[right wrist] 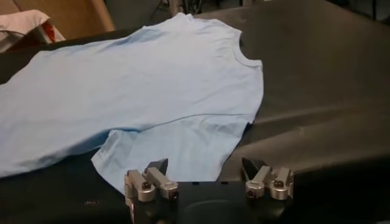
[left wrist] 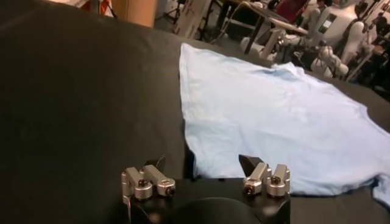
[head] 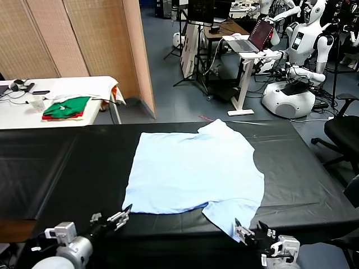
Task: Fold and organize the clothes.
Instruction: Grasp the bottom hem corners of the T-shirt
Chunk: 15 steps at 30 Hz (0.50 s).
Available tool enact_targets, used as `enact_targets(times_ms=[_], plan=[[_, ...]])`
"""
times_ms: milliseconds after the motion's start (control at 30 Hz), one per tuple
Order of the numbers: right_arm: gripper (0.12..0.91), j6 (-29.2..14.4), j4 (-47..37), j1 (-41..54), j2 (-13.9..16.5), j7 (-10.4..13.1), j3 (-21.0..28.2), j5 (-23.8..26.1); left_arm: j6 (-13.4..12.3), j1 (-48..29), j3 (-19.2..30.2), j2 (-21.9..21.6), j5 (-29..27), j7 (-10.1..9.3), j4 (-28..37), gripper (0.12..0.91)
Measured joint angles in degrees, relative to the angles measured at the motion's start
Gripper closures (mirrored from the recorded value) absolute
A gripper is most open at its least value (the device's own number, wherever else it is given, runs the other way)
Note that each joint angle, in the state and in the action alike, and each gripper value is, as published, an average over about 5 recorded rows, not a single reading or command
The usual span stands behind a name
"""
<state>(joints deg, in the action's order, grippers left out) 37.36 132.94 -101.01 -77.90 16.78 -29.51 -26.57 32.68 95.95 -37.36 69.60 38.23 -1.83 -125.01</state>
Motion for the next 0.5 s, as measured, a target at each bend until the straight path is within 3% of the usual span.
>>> enact_targets(times_ms=[67,333,500], plan=[[0.378,0.0,0.0,-0.1,-0.1,0.1,0.2,0.0,-0.1,0.0,0.0,0.0,-0.2,0.02,0.3,0.257],[0.834,0.1,0.2,0.0,-0.1,0.2,0.0,-0.2,-0.1,0.2,0.0,0.0,-0.8,-0.08,0.6,0.426],[0.885,0.3,1.0,-0.7,-0.1,0.3,-0.2,-0.2,0.3,0.9,0.0,0.0,-1.3,-0.3,0.1,0.682]])
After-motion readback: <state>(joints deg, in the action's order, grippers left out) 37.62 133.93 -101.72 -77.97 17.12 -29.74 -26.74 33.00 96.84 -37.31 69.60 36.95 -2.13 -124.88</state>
